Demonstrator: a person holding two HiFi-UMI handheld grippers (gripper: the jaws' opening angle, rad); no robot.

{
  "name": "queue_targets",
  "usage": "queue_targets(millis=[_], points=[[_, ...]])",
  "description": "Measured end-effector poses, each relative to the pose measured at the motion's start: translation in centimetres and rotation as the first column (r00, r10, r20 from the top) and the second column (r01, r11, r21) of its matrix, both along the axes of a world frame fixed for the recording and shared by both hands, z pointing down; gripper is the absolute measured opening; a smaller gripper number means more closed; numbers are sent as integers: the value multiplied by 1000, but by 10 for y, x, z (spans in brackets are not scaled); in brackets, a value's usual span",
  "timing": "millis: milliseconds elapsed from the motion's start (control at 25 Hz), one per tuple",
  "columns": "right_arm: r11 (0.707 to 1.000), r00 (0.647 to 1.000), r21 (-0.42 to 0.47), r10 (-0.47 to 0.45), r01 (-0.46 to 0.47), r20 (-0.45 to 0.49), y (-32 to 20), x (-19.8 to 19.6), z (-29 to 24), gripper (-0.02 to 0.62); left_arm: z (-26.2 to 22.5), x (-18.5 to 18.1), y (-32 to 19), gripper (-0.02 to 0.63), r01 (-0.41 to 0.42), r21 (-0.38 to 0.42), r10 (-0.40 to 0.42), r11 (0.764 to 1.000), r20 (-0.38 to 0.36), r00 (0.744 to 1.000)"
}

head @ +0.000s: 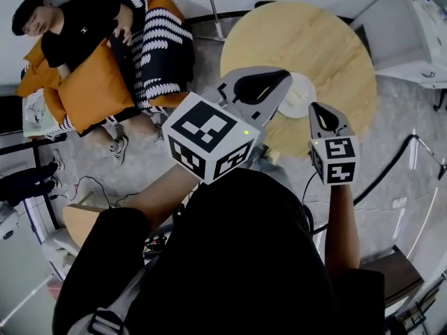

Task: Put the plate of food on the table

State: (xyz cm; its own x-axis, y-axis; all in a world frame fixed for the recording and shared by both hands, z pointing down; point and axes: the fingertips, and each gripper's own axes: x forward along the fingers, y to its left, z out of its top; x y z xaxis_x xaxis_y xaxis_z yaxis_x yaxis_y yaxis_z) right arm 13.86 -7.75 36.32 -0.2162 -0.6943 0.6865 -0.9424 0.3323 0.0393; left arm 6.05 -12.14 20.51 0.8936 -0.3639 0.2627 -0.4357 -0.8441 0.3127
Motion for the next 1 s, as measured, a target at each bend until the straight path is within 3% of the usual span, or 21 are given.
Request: queue_targets(millis=[200, 480, 680, 1000], points=[[984, 999, 177, 15, -23, 46, -11, -8, -77, 8, -22, -8, -5, 11, 14, 35, -13, 999, -33, 999], [931, 985, 351, 42, -100, 168, -1, -3, -143, 8, -34, -15, 2, 11, 25, 55, -22, 998, -57, 998], [898, 972, 405, 87, -172, 220, 13, 15, -159, 8, -39, -19, 5, 11, 38, 69, -32, 997, -75, 997], [879, 962, 431, 97, -203, 255, 16, 28, -167, 8, -46, -15, 0, 11, 50, 92, -42, 994, -84, 996]])
